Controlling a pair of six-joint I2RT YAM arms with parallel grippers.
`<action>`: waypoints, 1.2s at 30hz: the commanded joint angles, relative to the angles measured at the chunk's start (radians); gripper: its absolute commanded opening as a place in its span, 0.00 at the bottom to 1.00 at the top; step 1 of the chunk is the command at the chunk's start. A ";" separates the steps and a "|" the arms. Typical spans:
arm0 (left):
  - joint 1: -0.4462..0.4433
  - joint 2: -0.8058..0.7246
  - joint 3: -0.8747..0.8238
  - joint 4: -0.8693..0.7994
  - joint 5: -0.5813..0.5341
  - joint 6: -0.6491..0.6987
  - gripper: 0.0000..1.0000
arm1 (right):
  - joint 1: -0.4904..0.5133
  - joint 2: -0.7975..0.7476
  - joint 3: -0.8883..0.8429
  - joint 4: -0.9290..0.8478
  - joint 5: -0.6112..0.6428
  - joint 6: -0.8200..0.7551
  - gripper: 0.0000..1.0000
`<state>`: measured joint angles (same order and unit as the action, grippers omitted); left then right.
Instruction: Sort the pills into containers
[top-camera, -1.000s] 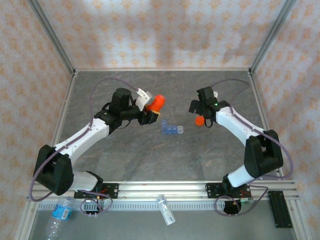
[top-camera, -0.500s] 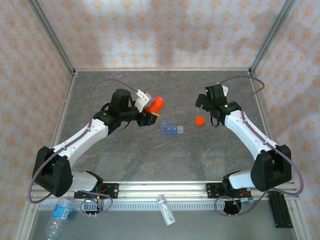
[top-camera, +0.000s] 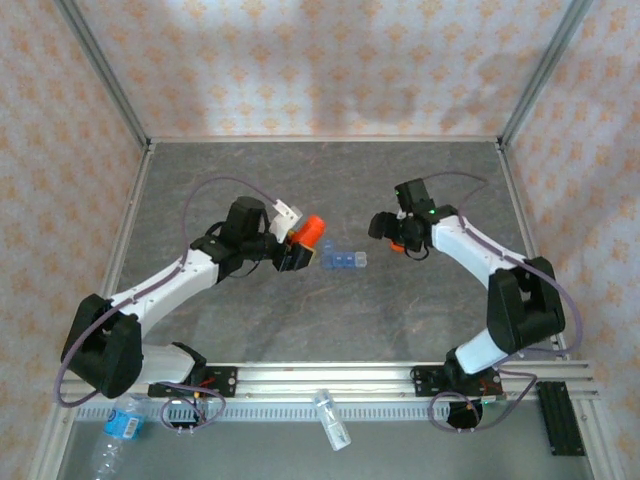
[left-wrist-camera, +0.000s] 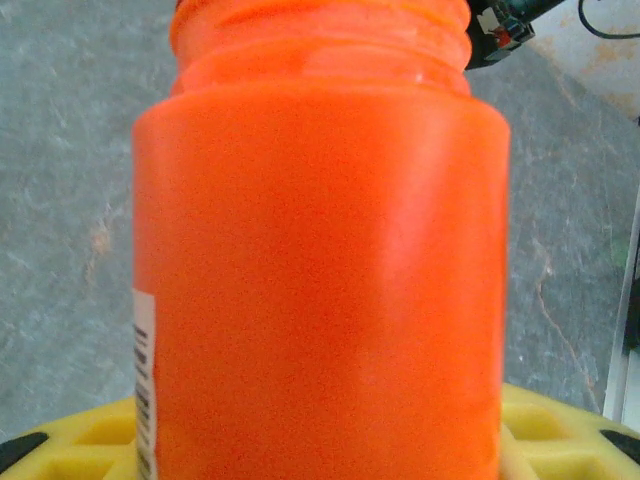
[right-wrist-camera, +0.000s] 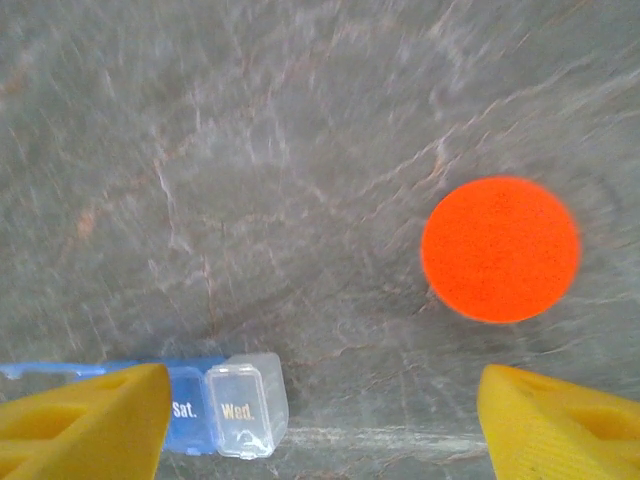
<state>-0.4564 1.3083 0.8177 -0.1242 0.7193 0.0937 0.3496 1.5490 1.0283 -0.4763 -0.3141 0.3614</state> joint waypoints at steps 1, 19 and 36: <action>-0.022 -0.025 -0.019 0.026 -0.043 -0.047 0.00 | 0.029 0.043 0.028 -0.034 -0.032 -0.013 0.77; -0.107 0.106 -0.054 0.008 -0.113 -0.128 0.00 | 0.082 0.039 -0.023 0.009 0.005 -0.015 0.72; -0.137 0.185 -0.053 -0.033 -0.144 -0.140 0.00 | 0.098 0.111 -0.004 0.016 -0.033 -0.027 0.70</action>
<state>-0.5892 1.4818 0.7689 -0.1463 0.5926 -0.0303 0.4381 1.6337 1.0168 -0.4702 -0.3439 0.3500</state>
